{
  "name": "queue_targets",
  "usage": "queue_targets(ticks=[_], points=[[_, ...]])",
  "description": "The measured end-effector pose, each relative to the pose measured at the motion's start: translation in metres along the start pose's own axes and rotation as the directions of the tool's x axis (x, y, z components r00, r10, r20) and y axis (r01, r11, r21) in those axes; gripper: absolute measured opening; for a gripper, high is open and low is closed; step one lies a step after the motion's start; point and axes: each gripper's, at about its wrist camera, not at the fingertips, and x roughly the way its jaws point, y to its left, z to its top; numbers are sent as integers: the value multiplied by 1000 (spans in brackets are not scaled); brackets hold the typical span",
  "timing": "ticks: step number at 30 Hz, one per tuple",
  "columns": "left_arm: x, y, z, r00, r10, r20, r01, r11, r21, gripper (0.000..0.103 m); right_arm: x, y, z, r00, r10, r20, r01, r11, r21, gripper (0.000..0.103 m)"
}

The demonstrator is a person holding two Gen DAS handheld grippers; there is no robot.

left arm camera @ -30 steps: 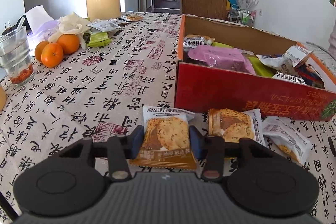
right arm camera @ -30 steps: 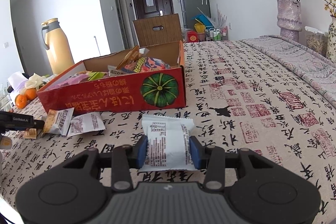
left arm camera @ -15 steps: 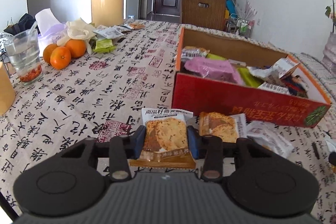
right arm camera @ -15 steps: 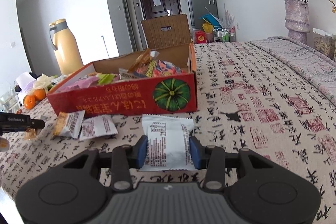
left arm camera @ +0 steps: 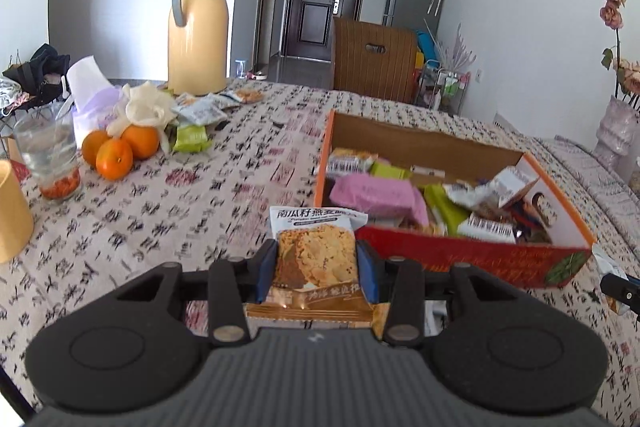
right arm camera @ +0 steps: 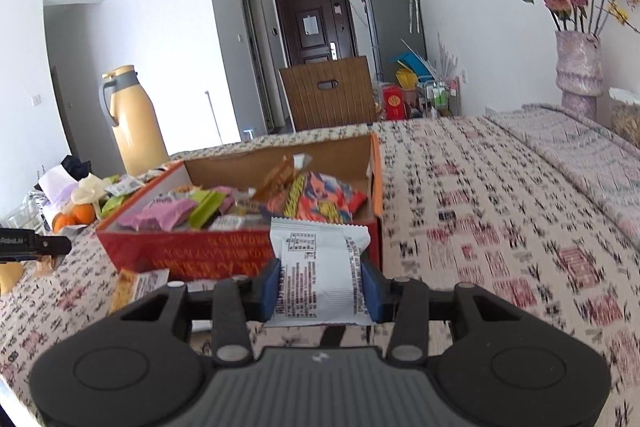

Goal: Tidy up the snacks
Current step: 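Carry both packets over the box and open both tools to drop them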

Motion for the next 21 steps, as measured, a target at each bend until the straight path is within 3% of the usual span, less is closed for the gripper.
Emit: queue_targets(ticks=[21], points=[[57, -70, 53, 993, -111, 48, 108, 992, 63, 43, 77, 25, 71, 996, 32, 80, -26, 997, -71, 41]])
